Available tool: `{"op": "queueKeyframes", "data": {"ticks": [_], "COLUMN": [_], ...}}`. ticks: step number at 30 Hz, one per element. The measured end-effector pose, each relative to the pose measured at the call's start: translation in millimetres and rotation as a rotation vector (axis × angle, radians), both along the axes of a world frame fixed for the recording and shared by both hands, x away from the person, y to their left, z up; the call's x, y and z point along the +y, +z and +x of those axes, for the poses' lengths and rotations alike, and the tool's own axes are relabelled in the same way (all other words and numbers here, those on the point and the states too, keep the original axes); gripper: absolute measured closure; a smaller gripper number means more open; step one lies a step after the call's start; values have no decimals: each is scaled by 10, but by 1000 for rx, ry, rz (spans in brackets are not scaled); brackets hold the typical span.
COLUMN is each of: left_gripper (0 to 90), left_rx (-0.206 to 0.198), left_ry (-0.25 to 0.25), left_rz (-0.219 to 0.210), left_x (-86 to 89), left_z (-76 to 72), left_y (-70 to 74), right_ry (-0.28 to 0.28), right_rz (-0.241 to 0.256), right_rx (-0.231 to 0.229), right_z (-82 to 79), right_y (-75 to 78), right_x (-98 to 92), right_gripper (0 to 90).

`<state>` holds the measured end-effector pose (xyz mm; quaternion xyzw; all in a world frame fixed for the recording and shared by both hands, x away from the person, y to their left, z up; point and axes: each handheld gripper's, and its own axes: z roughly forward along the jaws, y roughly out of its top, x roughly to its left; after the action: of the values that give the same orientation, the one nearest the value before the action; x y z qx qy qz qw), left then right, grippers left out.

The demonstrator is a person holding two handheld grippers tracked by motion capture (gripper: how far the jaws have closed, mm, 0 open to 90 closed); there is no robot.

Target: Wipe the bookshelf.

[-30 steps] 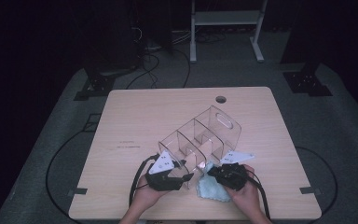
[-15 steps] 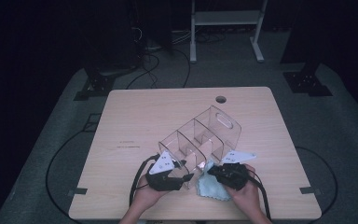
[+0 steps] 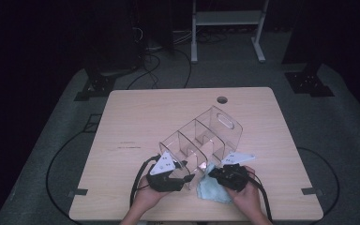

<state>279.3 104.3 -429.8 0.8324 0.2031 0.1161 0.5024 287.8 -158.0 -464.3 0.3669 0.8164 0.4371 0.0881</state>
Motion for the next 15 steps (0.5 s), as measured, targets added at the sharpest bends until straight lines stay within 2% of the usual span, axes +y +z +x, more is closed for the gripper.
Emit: {"op": "queueKeyframes", "data": {"ticks": [3, 5, 9, 11, 13, 15], "left_gripper": [463, 463, 464, 463, 464, 463], "left_rx": [2, 3, 1, 0, 0, -1], "left_ry": [1, 0, -2, -2, -2, -2], "left_rz": [-1, 0, -2, 1, 1, 3], "left_x": [2, 1, 3, 1, 2, 0], "left_z": [-1, -2, -2, -1, -1, -2], "left_y": [3, 5, 3, 1, 1, 0], "right_ry": [0, -2, -4, -2, -3, -4], "right_rz": [-25, -34, 19, 32, 31, -14], "right_rx": [57, 39, -36, -43, -36, -8], "right_z": [40, 25, -32, -28, -26, -12], "right_y": [-127, -72, 142, 180, 122, -10], "right_x": [15, 23, -9, -21, -17, 13], "right_gripper": [841, 841, 841, 841, 841, 841]}}
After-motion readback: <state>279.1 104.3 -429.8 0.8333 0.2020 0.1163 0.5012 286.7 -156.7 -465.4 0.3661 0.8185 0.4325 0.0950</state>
